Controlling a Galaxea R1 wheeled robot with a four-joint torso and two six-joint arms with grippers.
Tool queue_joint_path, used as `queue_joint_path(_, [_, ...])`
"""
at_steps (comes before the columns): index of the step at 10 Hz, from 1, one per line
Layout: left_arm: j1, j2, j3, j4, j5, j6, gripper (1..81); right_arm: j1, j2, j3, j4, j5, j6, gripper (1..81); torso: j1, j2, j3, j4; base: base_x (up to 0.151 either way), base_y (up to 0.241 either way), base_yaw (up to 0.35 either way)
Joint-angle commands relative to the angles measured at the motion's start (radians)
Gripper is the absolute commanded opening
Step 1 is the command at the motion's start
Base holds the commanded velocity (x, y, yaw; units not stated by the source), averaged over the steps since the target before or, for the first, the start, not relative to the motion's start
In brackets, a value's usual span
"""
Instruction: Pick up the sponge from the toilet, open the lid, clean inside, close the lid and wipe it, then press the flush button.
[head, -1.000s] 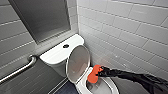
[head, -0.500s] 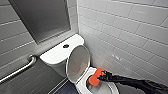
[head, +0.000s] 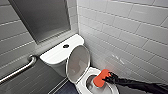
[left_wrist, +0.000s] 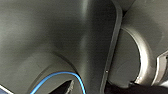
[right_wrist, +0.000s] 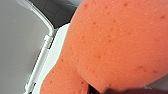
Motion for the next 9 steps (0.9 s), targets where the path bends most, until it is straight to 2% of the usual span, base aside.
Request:
queue_joint_path(1, [0.03,0.009,0.021,-0.009,0.09,0.0,81.1,0.021,-0.153,0.143,0.016,0.044,0.045,1.0,0.0,0.0,0.0,0.0,0.0,0.0,0.0])
queue_joint_path(3, [0.03,0.009,0.021,-0.009,0.09,0.0,81.1,-0.036,-0.206,0.188,0.017,0.076,0.063,1.0,0.0,0.0,0.0,0.0,0.0,0.0,0.0])
queue_joint_path(6, [0.028,0.018,0.023,-0.006,0.089,0.003,81.1,-0.111,-0.353,0.355,0.016,0.097,0.063,1.0,0.0,0.0,0.0,0.0,0.0,0.0,0.0])
queue_joint_path(9, [0.027,0.03,0.023,-0.003,0.089,0.008,81.1,-0.218,-0.467,0.484,0.007,0.177,0.062,1.0,0.0,0.0,0.0,0.0,0.0,0.0,0.0])
